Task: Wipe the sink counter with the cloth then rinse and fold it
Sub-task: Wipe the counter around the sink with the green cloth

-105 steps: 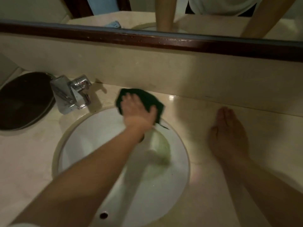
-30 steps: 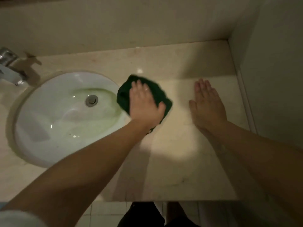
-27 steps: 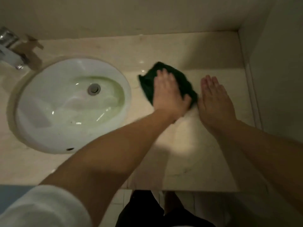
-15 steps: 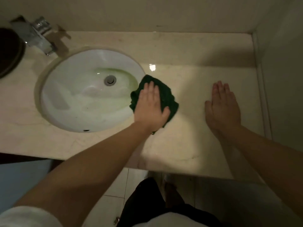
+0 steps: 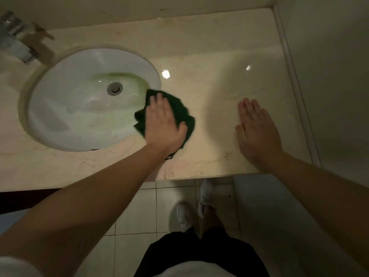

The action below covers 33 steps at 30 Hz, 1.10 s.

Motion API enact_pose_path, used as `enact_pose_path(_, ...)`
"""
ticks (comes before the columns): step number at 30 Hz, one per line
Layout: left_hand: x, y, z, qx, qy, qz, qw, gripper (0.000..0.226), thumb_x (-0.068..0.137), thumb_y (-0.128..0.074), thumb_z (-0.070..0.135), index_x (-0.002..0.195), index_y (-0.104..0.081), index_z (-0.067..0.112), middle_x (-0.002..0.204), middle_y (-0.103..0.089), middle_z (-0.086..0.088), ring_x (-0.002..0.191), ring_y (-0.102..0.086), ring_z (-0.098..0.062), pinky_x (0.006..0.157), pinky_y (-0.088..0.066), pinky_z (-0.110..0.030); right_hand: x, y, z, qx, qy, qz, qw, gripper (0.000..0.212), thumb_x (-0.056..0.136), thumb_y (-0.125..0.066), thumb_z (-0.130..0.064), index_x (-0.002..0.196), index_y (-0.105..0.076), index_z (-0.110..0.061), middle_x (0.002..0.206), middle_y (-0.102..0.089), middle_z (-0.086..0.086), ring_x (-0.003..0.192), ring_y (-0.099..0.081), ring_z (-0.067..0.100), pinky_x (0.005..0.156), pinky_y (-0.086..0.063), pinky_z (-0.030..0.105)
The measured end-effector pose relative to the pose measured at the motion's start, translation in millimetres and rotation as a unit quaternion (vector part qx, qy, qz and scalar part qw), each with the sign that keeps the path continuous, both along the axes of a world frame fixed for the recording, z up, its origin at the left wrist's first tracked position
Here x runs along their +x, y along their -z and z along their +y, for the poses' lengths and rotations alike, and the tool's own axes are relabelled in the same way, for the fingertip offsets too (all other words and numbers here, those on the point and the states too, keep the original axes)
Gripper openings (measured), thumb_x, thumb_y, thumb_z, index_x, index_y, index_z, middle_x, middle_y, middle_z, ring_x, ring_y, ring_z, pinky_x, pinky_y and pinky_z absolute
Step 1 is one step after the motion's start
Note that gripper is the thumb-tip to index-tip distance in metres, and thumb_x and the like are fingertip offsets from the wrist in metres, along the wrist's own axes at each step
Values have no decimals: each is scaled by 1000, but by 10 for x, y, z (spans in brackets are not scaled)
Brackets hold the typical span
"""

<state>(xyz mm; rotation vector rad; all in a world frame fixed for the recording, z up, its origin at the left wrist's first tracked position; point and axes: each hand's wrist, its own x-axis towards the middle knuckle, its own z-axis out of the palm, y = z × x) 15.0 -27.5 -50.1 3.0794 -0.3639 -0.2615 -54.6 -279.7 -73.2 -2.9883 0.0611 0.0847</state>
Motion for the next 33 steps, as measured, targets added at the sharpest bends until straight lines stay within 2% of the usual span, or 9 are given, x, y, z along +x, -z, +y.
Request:
enact_pose_path(4,-254,29,-811,-10,117,19,993,88,87,-30,53,150,-13,-6,159,-10,-25,147,-7,-40,120,-9,-49,-6,36,-27,12,-4,-23,1000,61,96,-28,-27,153,-28,-4,160,-27,13,149,-22,28,120,-19,43)
enact_pose_path(6,-554,54,-1058,-51,155,46,986,83,89,-31,47,151,-11,-4,160,-6,-23,148,-2,-36,119,1,-45,3,57,-53,25,-13,-30,999,65,91,-23,-25,152,-29,-2,159,-28,15,148,-24,30,118,-18,42)
enact_pose_path(9,-832,104,-1015,-48,178,49,982,77,93,-27,44,152,-6,-2,161,0,-20,149,3,-33,119,7,-43,9,78,-91,26,-22,-20,999,66,91,-22,-25,153,-26,-2,160,-25,16,148,-21,31,118,-16,42)
enact_pose_path(12,-955,89,-798,1,219,40,975,79,94,-22,49,152,0,0,161,5,-19,149,8,-32,121,5,-43,15,56,-60,15,-19,-12,1000,65,94,-21,-29,154,-22,-3,161,-22,15,149,-18,30,119,-14,42)
enact_pose_path(14,-1030,96,-621,3,229,46,972,80,95,-24,51,152,0,0,162,5,-17,149,8,-31,121,3,-43,-8,30,9,10,-4,-7,1000,65,95,-22,-30,154,-21,-3,161,-21,15,149,-17,29,120,-13,42)
enact_pose_path(18,-929,87,-74,-33,185,32,982,82,90,-34,51,152,-17,1,162,-8,-16,149,-2,-30,122,-6,-42,-43,17,81,6,30,-4,1000,66,94,-24,-30,154,-21,-5,162,-22,15,149,-18,30,121,-15,44)
enact_pose_path(23,-875,48,795,21,114,33,993,81,91,-26,51,154,-4,4,162,1,-15,150,6,-26,122,-2,-42,-68,17,253,6,69,-3,998,69,92,-22,-34,153,-20,0,161,-19,20,149,-17,35,121,-14,46)
enact_pose_path(26,-849,49,1283,25,90,38,995,79,92,-28,47,154,-5,3,162,-2,-16,150,4,-27,122,-4,-43,-106,38,474,6,122,-5,993,73,91,-20,-35,152,-17,3,161,-17,23,149,-14,37,121,-13,47)
enact_pose_path(33,-755,47,2445,28,24,25,999,73,93,-24,42,153,-9,4,161,-12,-17,150,-4,-26,121,-11,-46,-116,20,938,4,176,7,984,78,88,-20,-38,152,-15,6,161,-14,25,150,-10,37,122,-11,46)
